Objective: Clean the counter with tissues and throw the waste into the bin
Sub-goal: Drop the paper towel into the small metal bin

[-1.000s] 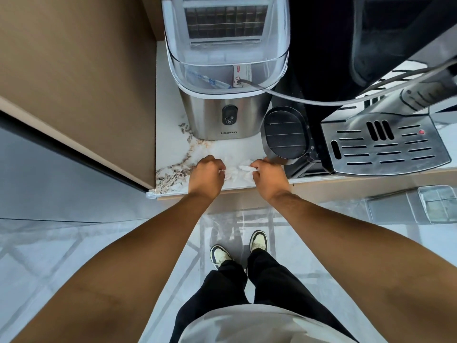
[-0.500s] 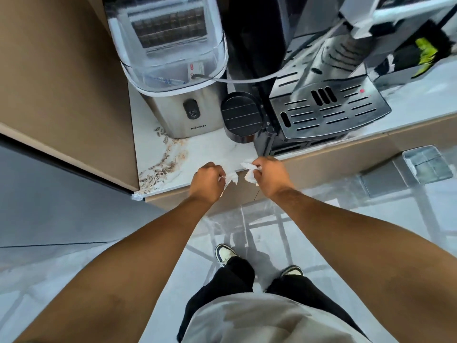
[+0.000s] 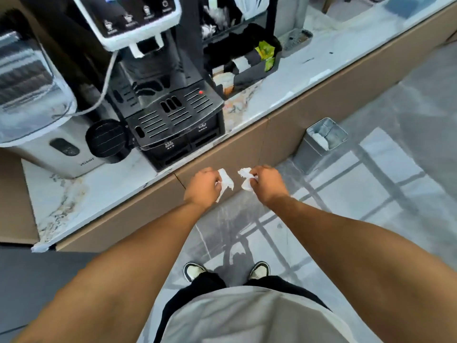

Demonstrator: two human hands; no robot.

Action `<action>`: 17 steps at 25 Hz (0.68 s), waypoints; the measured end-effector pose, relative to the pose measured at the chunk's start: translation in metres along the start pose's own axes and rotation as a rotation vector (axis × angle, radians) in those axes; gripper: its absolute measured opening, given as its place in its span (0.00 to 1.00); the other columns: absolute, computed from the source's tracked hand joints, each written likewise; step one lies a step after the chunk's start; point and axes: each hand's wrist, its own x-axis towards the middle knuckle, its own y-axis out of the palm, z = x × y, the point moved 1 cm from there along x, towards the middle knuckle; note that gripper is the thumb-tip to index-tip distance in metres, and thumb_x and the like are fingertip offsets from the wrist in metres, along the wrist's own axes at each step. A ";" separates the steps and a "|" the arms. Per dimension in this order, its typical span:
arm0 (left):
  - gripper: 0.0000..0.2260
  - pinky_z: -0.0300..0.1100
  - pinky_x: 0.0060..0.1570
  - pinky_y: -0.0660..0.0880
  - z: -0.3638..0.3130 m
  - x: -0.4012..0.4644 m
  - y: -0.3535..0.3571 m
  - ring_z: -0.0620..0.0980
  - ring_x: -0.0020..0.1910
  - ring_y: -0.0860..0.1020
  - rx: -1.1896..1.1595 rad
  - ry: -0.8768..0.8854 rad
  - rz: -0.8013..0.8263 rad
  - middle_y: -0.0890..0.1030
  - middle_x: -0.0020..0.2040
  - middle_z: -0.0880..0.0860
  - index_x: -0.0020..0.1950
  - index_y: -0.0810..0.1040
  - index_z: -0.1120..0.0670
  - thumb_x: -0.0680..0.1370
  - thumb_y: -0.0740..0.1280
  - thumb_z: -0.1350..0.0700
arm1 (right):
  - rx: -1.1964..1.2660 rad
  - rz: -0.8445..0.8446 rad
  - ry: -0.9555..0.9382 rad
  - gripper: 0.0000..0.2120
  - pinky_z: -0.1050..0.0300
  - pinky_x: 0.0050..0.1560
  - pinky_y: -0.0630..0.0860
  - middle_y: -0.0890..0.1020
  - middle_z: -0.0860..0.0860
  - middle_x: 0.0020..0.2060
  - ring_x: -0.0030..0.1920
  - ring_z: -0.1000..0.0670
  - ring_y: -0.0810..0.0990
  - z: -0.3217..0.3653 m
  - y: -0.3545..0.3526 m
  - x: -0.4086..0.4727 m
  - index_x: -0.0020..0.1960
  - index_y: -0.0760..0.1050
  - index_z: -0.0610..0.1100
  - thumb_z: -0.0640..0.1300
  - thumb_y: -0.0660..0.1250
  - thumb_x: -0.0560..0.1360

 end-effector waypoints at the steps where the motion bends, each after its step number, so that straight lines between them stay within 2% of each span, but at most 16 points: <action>1: 0.07 0.50 0.51 0.76 -0.021 0.008 0.005 0.57 0.52 0.79 0.006 0.034 0.007 0.80 0.52 0.54 0.51 0.82 0.56 0.78 0.65 0.60 | 0.007 -0.027 0.020 0.12 0.53 0.56 0.73 0.79 0.42 0.57 0.55 0.40 0.79 -0.018 -0.013 -0.005 0.60 0.78 0.41 0.40 0.63 0.78; 6: 0.07 0.46 0.49 0.74 -0.118 0.048 0.027 0.56 0.51 0.78 0.033 0.192 0.024 0.80 0.50 0.55 0.50 0.82 0.56 0.77 0.66 0.60 | 0.041 -0.169 0.148 0.11 0.54 0.55 0.72 0.79 0.42 0.56 0.56 0.41 0.79 -0.101 -0.069 -0.021 0.58 0.79 0.41 0.39 0.63 0.78; 11: 0.07 0.50 0.49 0.76 -0.193 0.092 0.054 0.58 0.49 0.79 0.087 0.343 0.089 0.80 0.48 0.56 0.48 0.82 0.57 0.76 0.65 0.60 | 0.110 -0.264 0.296 0.10 0.52 0.55 0.73 0.79 0.42 0.54 0.54 0.40 0.79 -0.169 -0.104 -0.028 0.56 0.79 0.43 0.39 0.63 0.78; 17: 0.06 0.48 0.45 0.75 -0.274 0.156 0.096 0.58 0.48 0.79 0.149 0.451 0.166 0.79 0.49 0.53 0.47 0.82 0.54 0.76 0.64 0.58 | 0.139 -0.322 0.475 0.10 0.52 0.52 0.75 0.80 0.42 0.53 0.52 0.39 0.79 -0.249 -0.141 -0.013 0.54 0.80 0.43 0.38 0.62 0.77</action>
